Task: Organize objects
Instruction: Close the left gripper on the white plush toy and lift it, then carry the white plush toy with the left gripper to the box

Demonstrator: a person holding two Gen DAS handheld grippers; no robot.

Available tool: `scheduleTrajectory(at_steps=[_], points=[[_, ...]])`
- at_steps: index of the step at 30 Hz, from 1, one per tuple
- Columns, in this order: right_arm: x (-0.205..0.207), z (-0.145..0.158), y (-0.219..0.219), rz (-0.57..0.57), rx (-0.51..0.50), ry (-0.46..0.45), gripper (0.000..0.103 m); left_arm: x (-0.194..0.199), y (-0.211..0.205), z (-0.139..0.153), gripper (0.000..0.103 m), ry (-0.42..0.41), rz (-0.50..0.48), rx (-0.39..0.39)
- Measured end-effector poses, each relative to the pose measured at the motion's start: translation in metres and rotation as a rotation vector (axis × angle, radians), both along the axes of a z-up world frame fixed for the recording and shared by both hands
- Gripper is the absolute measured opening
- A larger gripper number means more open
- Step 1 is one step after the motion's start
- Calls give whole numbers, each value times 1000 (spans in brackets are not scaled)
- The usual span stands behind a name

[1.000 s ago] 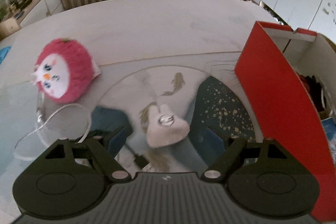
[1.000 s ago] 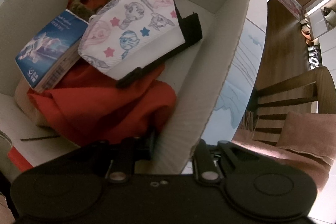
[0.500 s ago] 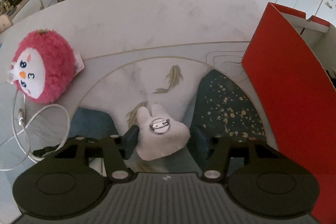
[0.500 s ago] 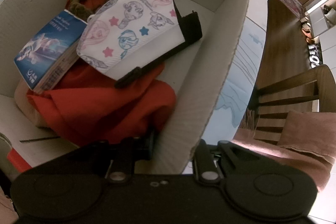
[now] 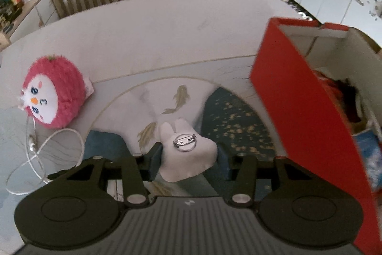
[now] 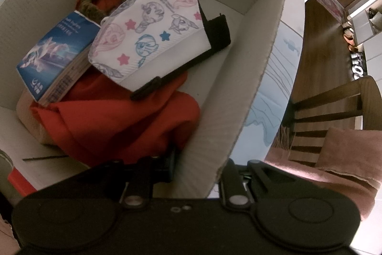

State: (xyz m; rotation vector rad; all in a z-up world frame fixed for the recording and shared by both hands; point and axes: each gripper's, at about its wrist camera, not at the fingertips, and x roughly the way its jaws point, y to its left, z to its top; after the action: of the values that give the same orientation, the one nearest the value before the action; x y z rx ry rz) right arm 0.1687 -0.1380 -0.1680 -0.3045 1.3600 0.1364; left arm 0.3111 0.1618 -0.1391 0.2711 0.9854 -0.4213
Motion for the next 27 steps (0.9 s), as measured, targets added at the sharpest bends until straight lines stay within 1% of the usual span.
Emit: scheduleTrajectory(at_steps=[6, 10, 15, 21, 27], points=[[0, 1, 1, 5, 2, -2, 15, -21, -8, 35, 47, -11, -66, -39], [0, 1, 0, 6, 3, -6, 15, -36, -19, 57, 47, -36, -123, -55], [-2, 4, -1, 14, -2, -20, 15, -51, -37, 76, 47, -62, -180, -72], [-11, 13, 0, 19, 4, -40, 15, -64, -58, 86, 47, -83, -240, -72], [-17, 21, -2, 25, 20, -53, 13, -72, -82, 84, 47, -68, -317, -51]])
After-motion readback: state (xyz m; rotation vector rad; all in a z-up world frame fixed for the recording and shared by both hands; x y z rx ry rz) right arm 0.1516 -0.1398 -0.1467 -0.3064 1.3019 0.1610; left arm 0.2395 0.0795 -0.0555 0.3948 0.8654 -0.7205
